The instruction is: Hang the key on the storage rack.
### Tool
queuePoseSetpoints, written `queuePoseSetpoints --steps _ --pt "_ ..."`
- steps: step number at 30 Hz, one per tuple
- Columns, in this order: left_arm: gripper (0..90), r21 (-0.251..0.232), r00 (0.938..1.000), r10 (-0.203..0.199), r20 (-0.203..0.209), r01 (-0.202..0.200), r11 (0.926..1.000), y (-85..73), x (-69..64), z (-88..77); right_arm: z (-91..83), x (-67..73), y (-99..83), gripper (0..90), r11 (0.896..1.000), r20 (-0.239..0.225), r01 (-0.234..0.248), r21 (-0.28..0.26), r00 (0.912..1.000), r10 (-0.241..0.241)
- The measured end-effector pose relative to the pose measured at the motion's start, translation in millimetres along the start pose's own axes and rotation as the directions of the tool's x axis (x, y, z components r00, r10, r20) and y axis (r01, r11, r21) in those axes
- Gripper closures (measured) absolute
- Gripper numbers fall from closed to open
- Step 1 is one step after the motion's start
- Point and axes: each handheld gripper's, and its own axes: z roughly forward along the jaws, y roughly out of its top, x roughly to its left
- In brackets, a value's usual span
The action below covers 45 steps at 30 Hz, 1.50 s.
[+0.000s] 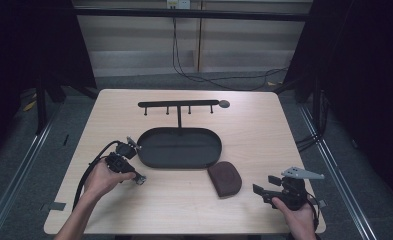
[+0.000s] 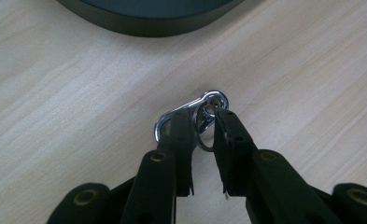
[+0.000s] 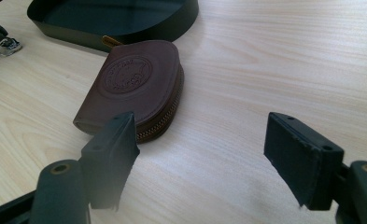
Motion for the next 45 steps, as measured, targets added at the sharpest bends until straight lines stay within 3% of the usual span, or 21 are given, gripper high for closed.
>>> queuePoseSetpoints --steps 5,11,15,25,27,37,45 --pt "78.0 0.009 0.9999 0.001 0.010 -0.001 1.0000 1.9 0.5 3.6 0.1 0.0 0.0 25.2 1.000 0.000 0.000 0.001 1.0000 0.000" --pt "85.4 0.022 1.0000 0.001 0.008 -0.001 0.9998 5.6 0.4 5.0 -0.1 0.2 -0.1 25.2 1.000 -0.001 0.001 0.002 1.0000 -0.001" --pt "88.1 0.007 0.9994 0.007 0.034 -0.008 0.9999 5.4 -2.2 -0.1 0.8 0.1 0.0 25.2 1.000 0.001 0.003 0.005 1.0000 -0.003" --pt "89.2 0.034 0.9993 0.033 0.020 -0.033 0.9989 7.1 -8.1 -6.1 0.9 0.3 0.0 25.1 1.000 0.001 0.003 0.005 1.0000 -0.003" --pt "89.2 0.043 0.9985 0.052 0.016 -0.052 0.9977 7.6 -10.7 -10.4 0.9 0.1 0.0 25.0 1.000 0.000 0.004 0.005 1.0000 -0.004" --pt "89.2 0.028 0.9989 0.048 0.002 -0.048 0.9985 7.0 -12.1 -28.9 1.1 0.9 0.0 24.9 1.000 -0.005 0.004 0.009 1.0000 -0.004" --pt "89.2 0.029 0.9974 0.072 -0.009 -0.071 0.9970 7.8 -15.4 -42.1 1.3 0.6 0.0 24.8 1.000 -0.007 0.004 0.008 1.0000 -0.004"
